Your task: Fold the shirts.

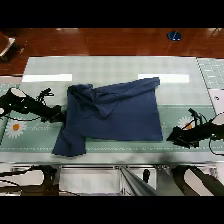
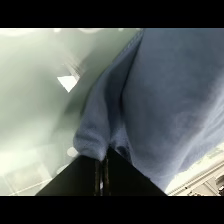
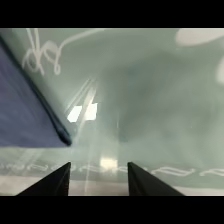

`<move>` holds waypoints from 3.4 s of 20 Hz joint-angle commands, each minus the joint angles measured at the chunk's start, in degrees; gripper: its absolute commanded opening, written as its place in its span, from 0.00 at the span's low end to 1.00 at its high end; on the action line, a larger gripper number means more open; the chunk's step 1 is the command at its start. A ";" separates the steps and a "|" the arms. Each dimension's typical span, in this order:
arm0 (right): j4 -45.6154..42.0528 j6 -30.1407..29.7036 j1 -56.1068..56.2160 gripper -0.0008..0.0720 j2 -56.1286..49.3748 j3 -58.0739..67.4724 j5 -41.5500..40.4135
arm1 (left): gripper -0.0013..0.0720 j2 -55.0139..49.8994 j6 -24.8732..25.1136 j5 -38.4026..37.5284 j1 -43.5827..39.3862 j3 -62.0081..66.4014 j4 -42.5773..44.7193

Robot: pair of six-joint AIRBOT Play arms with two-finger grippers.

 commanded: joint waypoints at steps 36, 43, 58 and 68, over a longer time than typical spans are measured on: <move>-13.29 7.93 19.47 0.04 21.31 86.86 17.25 | 0.04 62.55 -12.94 11.06 0.02 42.77 14.86; -8.92 7.93 19.47 0.04 20.02 58.82 7.32 | 0.04 56.85 -12.46 15.85 -0.15 17.42 5.90; -3.54 7.98 16.83 0.04 -37.24 69.46 -20.55 | 0.04 -7.65 -14.62 34.32 -8.74 37.90 3.43; 1.51 7.34 14.47 0.04 -51.34 76.37 -18.34 | 0.04 -21.99 -15.32 22.95 -9.27 46.23 3.43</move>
